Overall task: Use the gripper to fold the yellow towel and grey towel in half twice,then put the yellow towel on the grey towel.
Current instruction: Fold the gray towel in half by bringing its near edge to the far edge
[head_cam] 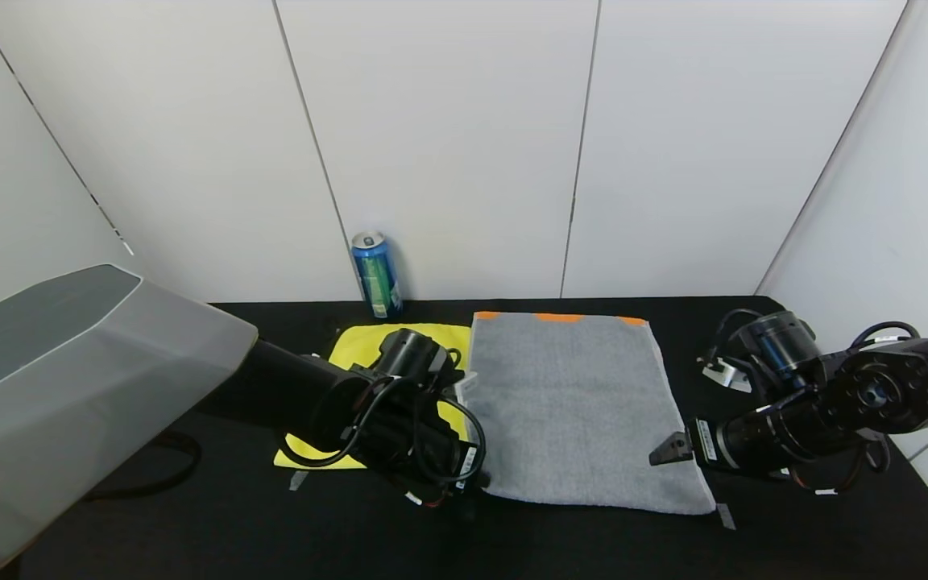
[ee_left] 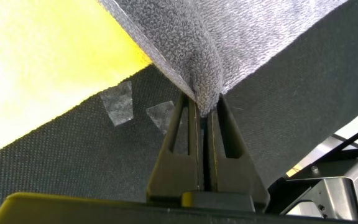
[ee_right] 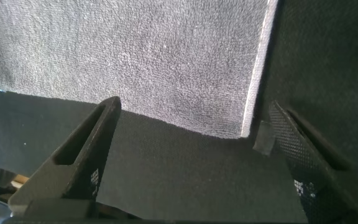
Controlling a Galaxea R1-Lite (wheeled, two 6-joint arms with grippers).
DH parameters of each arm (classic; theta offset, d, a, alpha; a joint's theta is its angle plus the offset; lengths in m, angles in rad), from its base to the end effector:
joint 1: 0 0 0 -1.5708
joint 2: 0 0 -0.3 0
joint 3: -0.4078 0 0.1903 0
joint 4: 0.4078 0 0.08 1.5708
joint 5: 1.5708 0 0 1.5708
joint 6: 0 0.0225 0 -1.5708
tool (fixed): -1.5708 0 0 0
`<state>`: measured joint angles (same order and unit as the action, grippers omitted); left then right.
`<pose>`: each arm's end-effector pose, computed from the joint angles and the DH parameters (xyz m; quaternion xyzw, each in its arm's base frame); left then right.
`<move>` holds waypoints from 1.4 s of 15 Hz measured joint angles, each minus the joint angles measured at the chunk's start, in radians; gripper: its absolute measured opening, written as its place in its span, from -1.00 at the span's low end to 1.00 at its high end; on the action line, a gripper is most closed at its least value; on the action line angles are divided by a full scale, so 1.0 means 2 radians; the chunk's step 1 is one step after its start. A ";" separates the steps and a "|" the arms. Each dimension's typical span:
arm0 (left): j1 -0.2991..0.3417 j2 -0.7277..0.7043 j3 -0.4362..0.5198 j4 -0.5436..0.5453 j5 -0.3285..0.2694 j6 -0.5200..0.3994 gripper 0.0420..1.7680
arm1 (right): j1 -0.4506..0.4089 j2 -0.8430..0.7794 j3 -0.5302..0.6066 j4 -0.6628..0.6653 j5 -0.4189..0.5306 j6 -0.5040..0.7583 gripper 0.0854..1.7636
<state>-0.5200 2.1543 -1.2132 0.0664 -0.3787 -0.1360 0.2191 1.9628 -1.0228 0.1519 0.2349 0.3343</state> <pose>0.3283 -0.1975 0.0683 -0.0196 0.5062 -0.3468 0.7893 0.3166 0.0759 0.0903 0.1426 0.5440 0.1033 0.8204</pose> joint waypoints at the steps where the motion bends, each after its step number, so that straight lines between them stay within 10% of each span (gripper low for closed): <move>1: 0.000 -0.002 0.000 0.000 0.000 0.000 -0.89 | 0.001 0.002 0.001 0.000 0.000 0.002 0.94; 20: 0.004 -0.020 0.004 0.001 -0.001 0.000 -0.89 | 0.025 0.030 0.001 0.014 -0.005 0.006 0.94; 21: 0.004 -0.020 0.004 0.001 -0.001 0.000 -0.89 | 0.024 0.031 0.001 0.014 -0.005 0.006 0.70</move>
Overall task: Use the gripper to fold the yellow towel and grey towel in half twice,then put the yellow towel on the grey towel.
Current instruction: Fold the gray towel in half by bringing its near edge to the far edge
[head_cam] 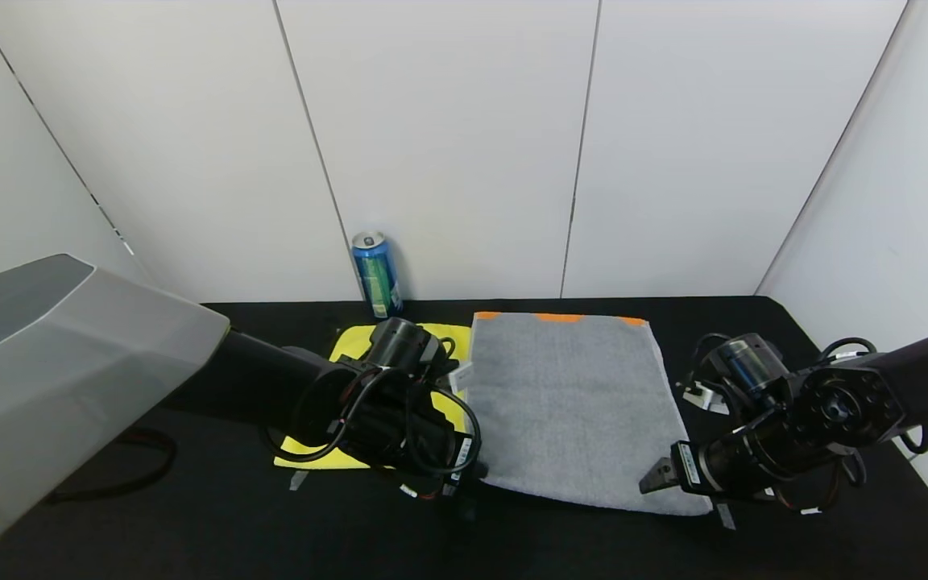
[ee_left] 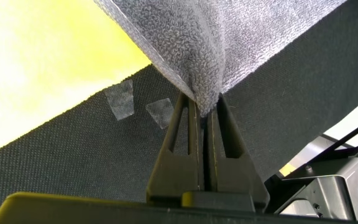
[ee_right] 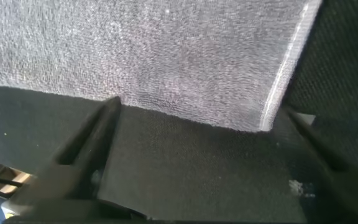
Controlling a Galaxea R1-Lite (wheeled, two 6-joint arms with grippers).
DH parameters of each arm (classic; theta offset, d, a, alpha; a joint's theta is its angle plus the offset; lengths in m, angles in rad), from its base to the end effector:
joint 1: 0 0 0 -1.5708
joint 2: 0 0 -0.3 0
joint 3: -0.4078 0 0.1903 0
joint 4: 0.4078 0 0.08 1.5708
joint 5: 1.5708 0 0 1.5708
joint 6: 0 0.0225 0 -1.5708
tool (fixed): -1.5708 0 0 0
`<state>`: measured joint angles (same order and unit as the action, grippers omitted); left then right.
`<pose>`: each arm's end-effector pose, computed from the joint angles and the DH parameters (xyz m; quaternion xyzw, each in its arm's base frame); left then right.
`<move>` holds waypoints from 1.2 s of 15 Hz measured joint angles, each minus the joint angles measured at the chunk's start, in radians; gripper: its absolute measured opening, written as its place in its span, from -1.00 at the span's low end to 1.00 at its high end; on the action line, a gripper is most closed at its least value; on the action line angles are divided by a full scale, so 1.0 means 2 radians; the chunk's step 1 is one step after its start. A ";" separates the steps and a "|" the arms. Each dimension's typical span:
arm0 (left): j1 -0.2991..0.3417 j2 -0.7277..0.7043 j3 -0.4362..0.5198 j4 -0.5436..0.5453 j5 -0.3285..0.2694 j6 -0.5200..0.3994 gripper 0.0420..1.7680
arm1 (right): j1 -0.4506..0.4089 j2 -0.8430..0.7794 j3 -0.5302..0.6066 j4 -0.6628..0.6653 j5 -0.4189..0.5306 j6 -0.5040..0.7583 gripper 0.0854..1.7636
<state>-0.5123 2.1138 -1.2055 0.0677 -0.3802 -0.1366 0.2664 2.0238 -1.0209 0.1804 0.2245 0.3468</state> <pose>0.3258 -0.1928 0.0820 -0.0235 0.4928 -0.3484 0.7970 0.3145 0.0910 0.0687 0.1274 0.5840 0.1025 0.7951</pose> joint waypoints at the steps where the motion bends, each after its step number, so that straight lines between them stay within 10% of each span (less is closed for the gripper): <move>1: 0.000 0.000 0.000 0.000 0.000 0.000 -0.89 | -0.001 0.000 0.000 0.000 0.000 0.000 0.49; 6: 0.000 0.001 0.001 0.000 0.000 0.000 -0.89 | -0.003 0.001 -0.002 0.000 0.000 0.000 -0.20; 8: 0.000 0.001 0.001 0.000 0.001 0.001 -0.89 | -0.003 0.001 -0.002 0.000 0.000 0.000 -0.97; 18: -0.001 -0.002 0.011 -0.001 0.001 0.002 -0.89 | -0.006 -0.009 -0.002 0.000 0.000 -0.002 -0.97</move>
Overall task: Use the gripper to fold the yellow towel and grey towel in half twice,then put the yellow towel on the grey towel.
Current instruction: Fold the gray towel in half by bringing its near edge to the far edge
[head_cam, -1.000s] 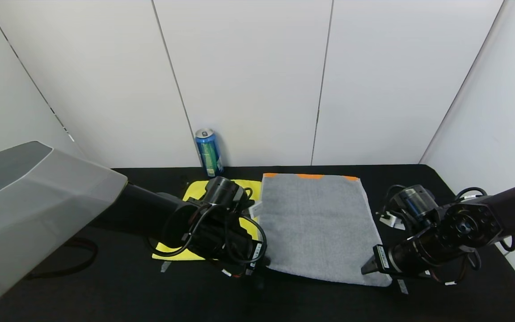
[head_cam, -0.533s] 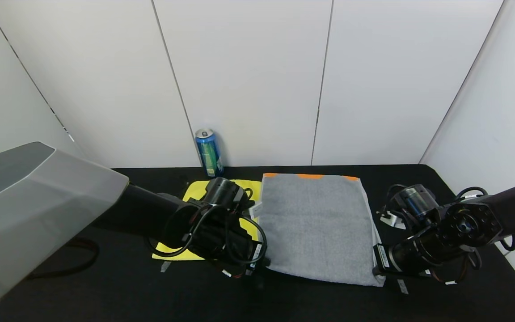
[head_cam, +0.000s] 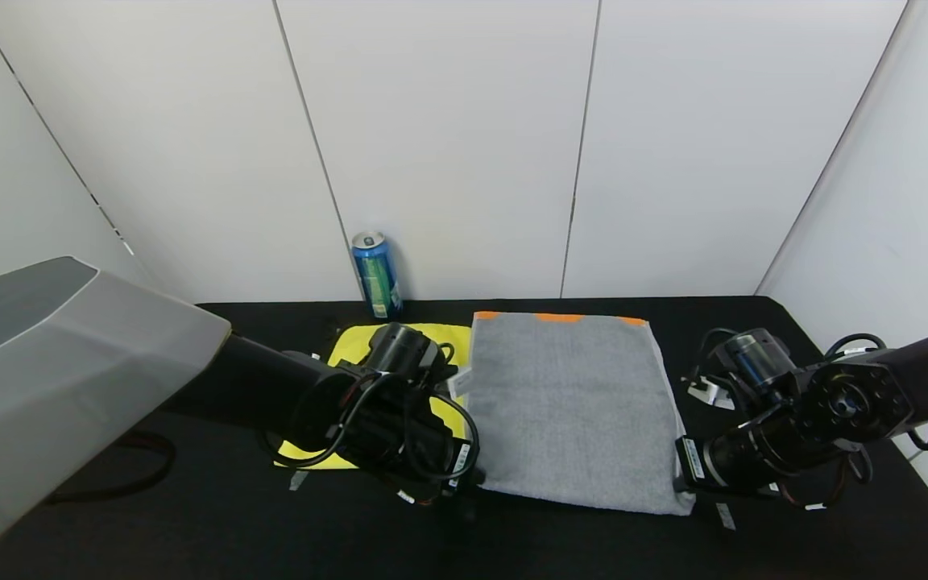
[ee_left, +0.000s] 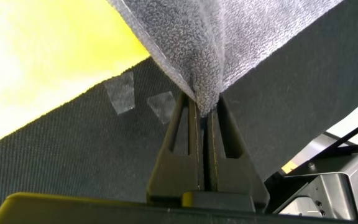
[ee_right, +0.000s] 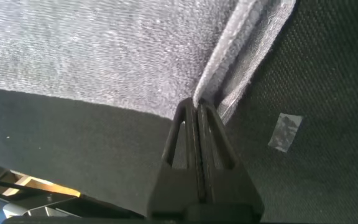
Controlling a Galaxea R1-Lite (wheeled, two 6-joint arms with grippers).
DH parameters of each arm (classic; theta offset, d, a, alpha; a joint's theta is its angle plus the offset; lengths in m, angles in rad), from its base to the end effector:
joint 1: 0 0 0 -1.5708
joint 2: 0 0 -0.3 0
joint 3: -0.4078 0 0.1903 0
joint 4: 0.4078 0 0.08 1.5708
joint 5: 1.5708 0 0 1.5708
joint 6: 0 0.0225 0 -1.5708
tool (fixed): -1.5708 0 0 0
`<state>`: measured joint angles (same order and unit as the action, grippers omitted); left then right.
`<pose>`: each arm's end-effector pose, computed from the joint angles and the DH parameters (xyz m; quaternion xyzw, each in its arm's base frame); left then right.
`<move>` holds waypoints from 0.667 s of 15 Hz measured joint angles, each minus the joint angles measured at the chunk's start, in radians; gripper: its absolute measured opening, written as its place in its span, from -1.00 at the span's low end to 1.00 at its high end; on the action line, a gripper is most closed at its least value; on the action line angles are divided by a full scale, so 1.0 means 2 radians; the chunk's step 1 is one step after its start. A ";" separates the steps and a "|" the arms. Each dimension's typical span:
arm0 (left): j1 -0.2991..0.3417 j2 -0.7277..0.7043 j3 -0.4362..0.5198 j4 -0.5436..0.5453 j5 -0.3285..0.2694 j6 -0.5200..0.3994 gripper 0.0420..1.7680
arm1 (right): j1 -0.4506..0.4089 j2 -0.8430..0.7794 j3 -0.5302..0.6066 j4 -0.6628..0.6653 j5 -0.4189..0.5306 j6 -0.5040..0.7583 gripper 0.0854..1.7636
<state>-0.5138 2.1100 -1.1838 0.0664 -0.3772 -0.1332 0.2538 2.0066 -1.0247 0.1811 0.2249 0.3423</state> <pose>0.3221 -0.1913 0.0786 -0.0204 0.4992 -0.3465 0.7939 0.3151 0.0869 0.0750 0.1304 0.5749 0.1017 0.8013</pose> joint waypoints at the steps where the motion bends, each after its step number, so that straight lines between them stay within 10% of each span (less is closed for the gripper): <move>1: 0.000 -0.003 0.003 0.000 0.000 0.000 -0.89 | 0.000 -0.006 0.000 0.000 0.000 0.000 -0.97; 10: -0.005 -0.066 0.044 -0.003 0.003 0.000 -0.89 | -0.002 -0.097 0.002 0.019 0.001 -0.001 -0.97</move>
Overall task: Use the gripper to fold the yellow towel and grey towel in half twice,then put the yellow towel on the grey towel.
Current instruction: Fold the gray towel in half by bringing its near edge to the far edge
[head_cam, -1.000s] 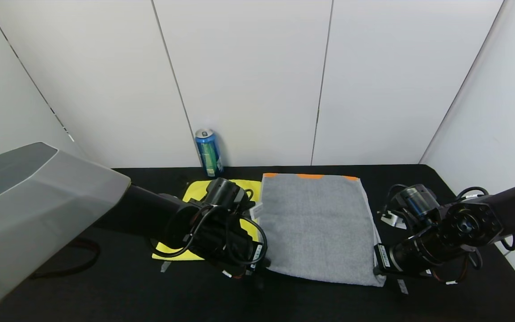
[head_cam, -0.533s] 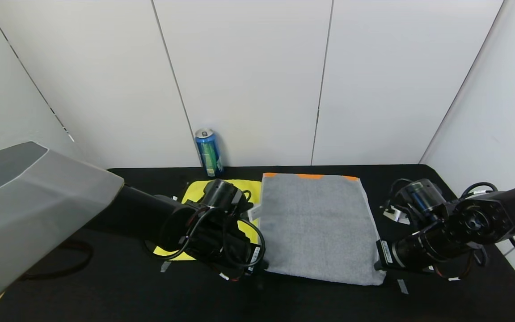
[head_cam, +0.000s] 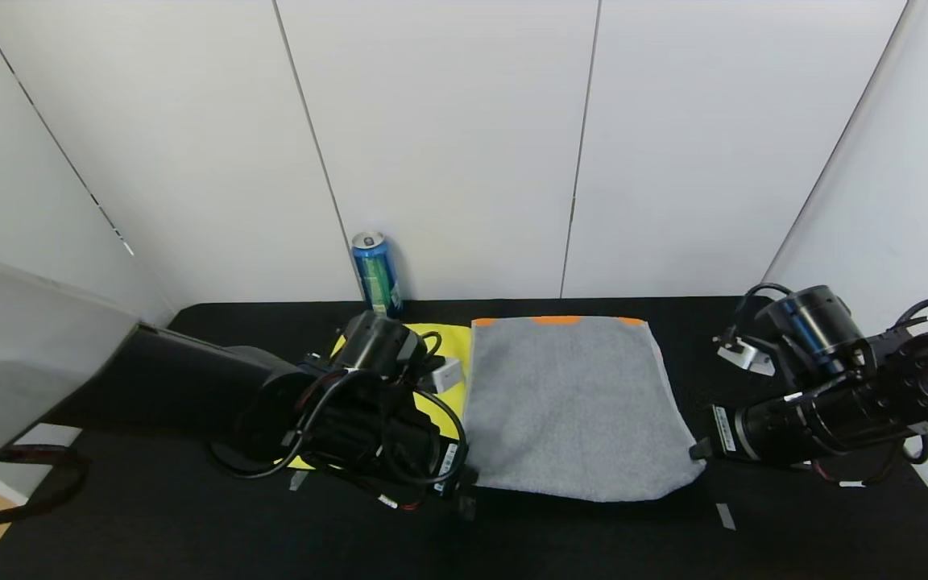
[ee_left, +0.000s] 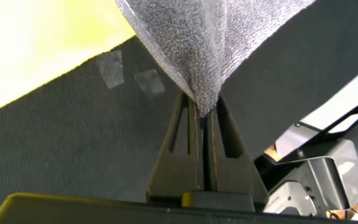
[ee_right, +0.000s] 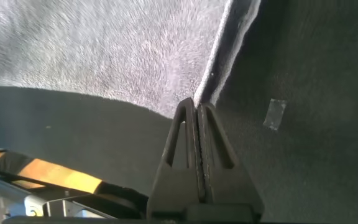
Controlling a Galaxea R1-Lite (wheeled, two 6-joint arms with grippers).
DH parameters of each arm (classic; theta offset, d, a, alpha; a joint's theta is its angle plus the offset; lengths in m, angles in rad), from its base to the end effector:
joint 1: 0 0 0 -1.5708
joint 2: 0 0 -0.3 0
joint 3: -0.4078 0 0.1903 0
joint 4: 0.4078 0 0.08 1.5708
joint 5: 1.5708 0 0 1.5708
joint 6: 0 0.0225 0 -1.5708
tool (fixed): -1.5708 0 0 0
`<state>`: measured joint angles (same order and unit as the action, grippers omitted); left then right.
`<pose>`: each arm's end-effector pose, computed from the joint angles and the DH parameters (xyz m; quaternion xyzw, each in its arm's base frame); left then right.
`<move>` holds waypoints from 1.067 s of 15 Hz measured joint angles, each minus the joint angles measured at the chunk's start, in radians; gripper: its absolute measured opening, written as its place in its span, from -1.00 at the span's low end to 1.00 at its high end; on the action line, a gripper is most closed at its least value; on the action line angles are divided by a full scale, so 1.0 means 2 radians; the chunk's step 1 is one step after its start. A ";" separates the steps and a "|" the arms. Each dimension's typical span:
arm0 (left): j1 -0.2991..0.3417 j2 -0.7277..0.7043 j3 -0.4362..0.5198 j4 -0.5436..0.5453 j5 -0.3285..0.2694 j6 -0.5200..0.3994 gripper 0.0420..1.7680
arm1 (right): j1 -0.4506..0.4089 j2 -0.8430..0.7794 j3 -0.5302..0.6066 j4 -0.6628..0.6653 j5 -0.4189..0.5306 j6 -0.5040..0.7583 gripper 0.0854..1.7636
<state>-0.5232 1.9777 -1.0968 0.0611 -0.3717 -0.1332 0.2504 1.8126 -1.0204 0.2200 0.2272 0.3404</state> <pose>0.2969 -0.1807 0.1071 -0.0192 0.4771 -0.3546 0.8039 0.2916 0.0798 0.1335 0.1384 0.5128 0.1218 0.8385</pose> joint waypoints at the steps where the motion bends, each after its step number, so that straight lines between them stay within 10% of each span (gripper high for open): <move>1: 0.000 -0.011 0.006 -0.001 0.007 -0.001 -0.89 | 0.000 -0.012 0.001 0.002 0.000 0.000 -0.97; 16: -0.027 -0.167 0.105 0.000 0.084 -0.007 -0.89 | 0.019 -0.193 0.068 0.061 0.001 0.030 -0.97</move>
<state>-0.5772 1.6428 -0.8870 0.0615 -0.2038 -0.1466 0.2885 1.4264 -0.8840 0.3415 0.2283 0.4002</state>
